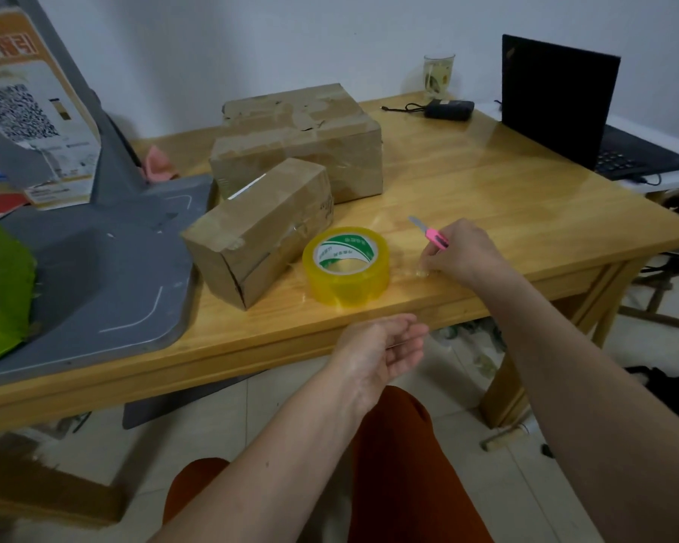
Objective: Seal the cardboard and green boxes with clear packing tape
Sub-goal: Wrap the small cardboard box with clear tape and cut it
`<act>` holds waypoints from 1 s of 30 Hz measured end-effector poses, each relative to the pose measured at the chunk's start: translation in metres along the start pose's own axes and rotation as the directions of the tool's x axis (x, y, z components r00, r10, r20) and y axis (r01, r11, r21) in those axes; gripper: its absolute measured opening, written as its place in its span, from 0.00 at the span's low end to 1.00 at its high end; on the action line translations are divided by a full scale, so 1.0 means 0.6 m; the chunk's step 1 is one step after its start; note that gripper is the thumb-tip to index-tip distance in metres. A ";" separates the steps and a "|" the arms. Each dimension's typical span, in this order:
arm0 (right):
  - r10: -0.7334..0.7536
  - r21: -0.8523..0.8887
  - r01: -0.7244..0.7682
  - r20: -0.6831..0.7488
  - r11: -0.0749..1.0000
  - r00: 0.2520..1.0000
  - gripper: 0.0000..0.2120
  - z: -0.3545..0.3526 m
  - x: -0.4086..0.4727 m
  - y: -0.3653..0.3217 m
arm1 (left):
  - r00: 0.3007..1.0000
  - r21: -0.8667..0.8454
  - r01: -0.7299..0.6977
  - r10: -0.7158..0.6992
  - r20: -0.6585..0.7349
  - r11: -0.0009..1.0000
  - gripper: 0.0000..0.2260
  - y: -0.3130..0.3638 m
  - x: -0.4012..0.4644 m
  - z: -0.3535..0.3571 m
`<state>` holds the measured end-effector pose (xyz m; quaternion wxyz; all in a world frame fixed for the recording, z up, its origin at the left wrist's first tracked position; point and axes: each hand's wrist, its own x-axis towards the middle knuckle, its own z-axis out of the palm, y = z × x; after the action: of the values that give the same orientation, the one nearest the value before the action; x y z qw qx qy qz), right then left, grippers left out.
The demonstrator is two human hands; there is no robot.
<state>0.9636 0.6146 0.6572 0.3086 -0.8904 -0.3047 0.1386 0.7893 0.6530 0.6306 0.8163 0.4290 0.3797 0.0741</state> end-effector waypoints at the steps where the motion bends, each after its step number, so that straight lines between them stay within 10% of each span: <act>1: 0.004 -0.040 -0.005 -0.023 0.999 1.000 0.04 0.001 -0.002 -0.001 | 1.000 0.018 -0.010 0.010 -0.009 1.000 0.07 -0.001 -0.001 -0.002; 4: 0.015 -0.140 -0.025 -0.072 0.990 0.997 0.20 0.003 -0.006 0.001 | 0.997 0.078 -0.068 0.070 -0.032 0.995 0.07 -0.003 -0.008 -0.009; 16: 0.059 -0.084 -0.065 -0.068 0.994 0.996 0.13 0.025 -0.020 -0.009 | 0.795 0.207 -0.426 0.474 -0.378 0.880 0.06 0.031 -0.027 -0.078; 30: -0.008 0.297 0.035 -0.090 0.954 0.996 0.06 -0.008 -0.013 -0.042 | 0.740 0.252 -0.444 0.510 -0.439 0.860 0.13 0.058 -0.014 -0.105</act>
<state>0.9478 0.6231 0.6773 0.4541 -0.8354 -0.2761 0.1403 0.7474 0.7113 0.6399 0.6160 0.5310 0.4552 0.3624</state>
